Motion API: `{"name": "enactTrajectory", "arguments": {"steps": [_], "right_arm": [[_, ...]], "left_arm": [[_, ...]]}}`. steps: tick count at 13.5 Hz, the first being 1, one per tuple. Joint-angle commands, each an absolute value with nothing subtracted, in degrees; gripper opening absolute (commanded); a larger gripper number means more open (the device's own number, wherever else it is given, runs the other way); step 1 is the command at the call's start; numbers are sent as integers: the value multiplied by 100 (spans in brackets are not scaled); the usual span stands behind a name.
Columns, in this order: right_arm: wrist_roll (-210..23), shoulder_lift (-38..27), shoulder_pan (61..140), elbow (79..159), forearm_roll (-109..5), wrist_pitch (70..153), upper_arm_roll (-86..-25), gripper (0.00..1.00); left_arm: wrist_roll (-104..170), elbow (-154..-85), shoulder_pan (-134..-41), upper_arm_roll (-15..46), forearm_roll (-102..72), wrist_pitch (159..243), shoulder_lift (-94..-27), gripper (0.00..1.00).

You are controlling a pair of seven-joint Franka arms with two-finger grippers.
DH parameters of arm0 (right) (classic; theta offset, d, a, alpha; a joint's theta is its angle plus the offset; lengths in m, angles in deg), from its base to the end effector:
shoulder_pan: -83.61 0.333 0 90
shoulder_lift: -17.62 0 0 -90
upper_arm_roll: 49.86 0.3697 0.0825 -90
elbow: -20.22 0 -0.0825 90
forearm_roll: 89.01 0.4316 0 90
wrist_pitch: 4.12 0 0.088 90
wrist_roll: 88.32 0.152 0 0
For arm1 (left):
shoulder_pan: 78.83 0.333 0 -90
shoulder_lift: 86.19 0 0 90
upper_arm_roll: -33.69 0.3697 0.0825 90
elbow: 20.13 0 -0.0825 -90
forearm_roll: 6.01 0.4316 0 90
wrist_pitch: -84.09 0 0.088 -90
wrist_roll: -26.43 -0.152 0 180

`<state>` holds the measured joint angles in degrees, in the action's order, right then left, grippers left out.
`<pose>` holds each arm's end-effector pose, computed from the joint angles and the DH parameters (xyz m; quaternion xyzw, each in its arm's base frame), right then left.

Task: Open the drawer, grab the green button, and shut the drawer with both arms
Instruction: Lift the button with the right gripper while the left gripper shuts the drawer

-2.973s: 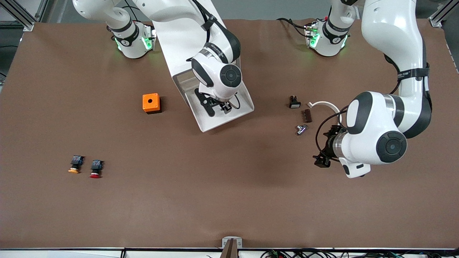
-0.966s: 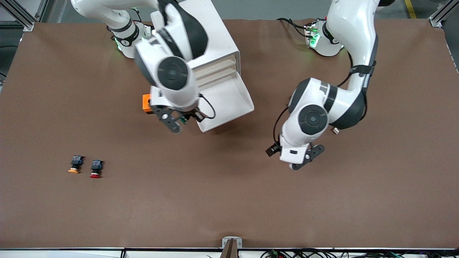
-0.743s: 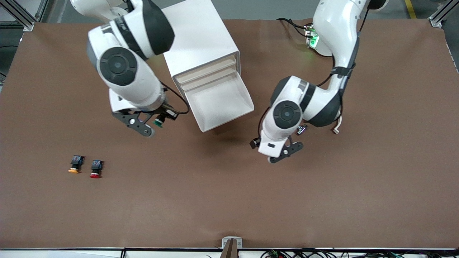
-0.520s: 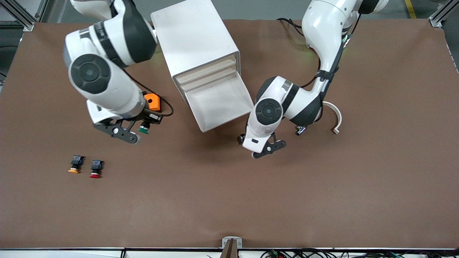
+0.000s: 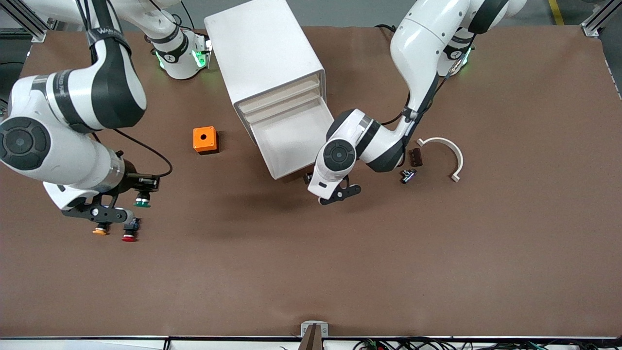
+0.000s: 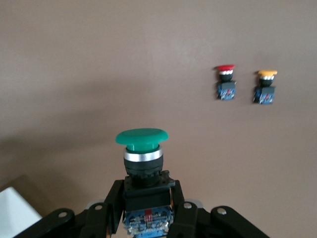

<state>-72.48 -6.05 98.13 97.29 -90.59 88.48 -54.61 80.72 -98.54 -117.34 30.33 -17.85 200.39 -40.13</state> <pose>0.7172 0.1294 0.4772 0.9959 -0.0489 -0.0617 0.0453 0.5828 -0.5380 0.1943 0.9773 0.1662 -0.1294 0.0214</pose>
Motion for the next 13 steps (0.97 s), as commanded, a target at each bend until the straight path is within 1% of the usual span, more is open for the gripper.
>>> {"name": "enactTrajectory", "arguments": {"steps": [1, 4, 7, 10, 13], "right_arm": [[-7723, -610, 9531, 10177, -9199, 9395, -5364, 12], [-7822, -829, 9364, 10459, -9226, 9993, -5364, 13], [-7822, -1163, 9206, 10477, -9261, 10126, -5364, 14], [-7822, -1532, 9091, 10477, -9270, 10476, -5364, 14], [-7822, -1876, 9029, 10477, -9313, 10811, -5364, 15]], "left_arm": [[8075, -9993, -11934, 3035, -2077, 20108, -4049, 100], [8399, -10011, -12232, 3035, -2324, 20090, -4075, 100], [8637, -10090, -12488, 3026, -2481, 20055, -4075, 100], [8874, -10213, -12611, 2851, -2859, 20046, -4084, 100], [9155, -10283, -12717, 2719, -2878, 20046, -4102, 100]]}}
